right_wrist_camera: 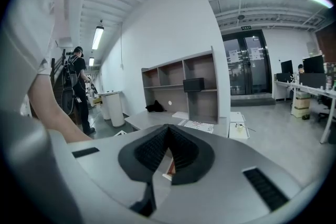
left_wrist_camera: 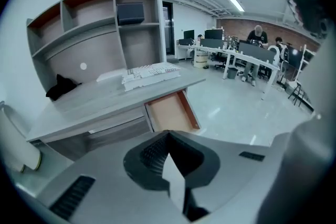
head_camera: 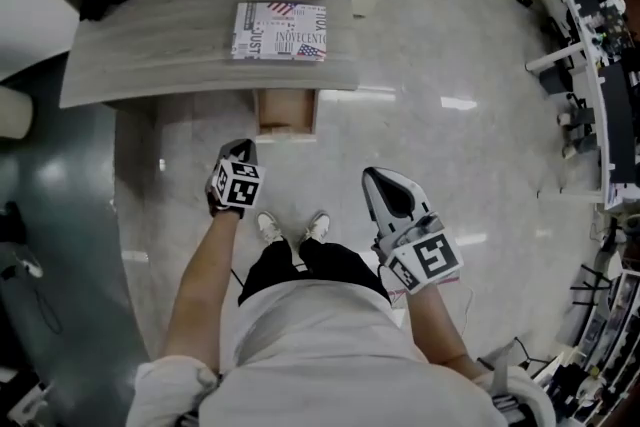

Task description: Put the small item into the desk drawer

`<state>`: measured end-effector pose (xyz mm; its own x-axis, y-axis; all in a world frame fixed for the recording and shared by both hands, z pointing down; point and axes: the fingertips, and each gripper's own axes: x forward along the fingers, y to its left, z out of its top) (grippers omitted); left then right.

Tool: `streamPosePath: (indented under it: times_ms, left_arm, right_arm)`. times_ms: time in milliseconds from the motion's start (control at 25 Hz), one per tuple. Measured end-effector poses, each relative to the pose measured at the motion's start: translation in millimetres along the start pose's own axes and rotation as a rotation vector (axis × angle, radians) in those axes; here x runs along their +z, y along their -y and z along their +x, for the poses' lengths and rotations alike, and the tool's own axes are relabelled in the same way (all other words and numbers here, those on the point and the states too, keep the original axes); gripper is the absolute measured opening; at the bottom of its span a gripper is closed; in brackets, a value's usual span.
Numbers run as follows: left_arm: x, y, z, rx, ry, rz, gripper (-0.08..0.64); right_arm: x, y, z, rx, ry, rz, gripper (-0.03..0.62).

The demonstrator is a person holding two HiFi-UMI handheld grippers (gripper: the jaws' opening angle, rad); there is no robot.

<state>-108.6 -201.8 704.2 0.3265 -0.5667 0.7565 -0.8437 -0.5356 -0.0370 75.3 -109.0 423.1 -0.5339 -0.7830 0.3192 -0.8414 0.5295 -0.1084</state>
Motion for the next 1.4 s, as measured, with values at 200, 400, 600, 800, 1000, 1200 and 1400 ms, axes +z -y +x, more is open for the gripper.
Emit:
streamPosePath:
  times_ms: [200,400,600,800,1000,1200,1400]
  left_arm:
    - [22.8,-18.5,-51.5,0.047,0.068,-0.076,0.017]
    - [46.2,-37.1,-97.6,0.053,0.122,-0.142,0.017]
    - [71.2,-54.3,-134.5,0.07,0.22,-0.197,0.017]
    - [100.4,-64.7,-172.5,0.107,0.338,-0.215,0.017]
    - [124.0,-74.1,-209.2,0.151,0.427,-0.208,0.017]
    - [147.9,-84.2,-255.8,0.207,0.535,-0.186,0.017]
    - [170.0,-93.2,-308.1,0.242,0.648,-0.174,0.017]
  right_arm:
    - [28.0,0.7,-0.5,0.031,0.054,-0.029,0.023]
    - [52.4,4.3,-0.3,0.038,0.101,-0.064,0.023]
    - [76.3,8.2,1.1,0.036,0.159,-0.089,0.023]
    - [97.8,11.7,-1.4,0.032,0.203,-0.119,0.023]
    - [115.5,22.6,-6.6,0.003,0.238,-0.141,0.023]
    - [126.5,32.4,-9.9,-0.024,0.259,-0.14,0.023]
    - [137.2,35.7,-11.5,-0.034,0.272,-0.153,0.023]
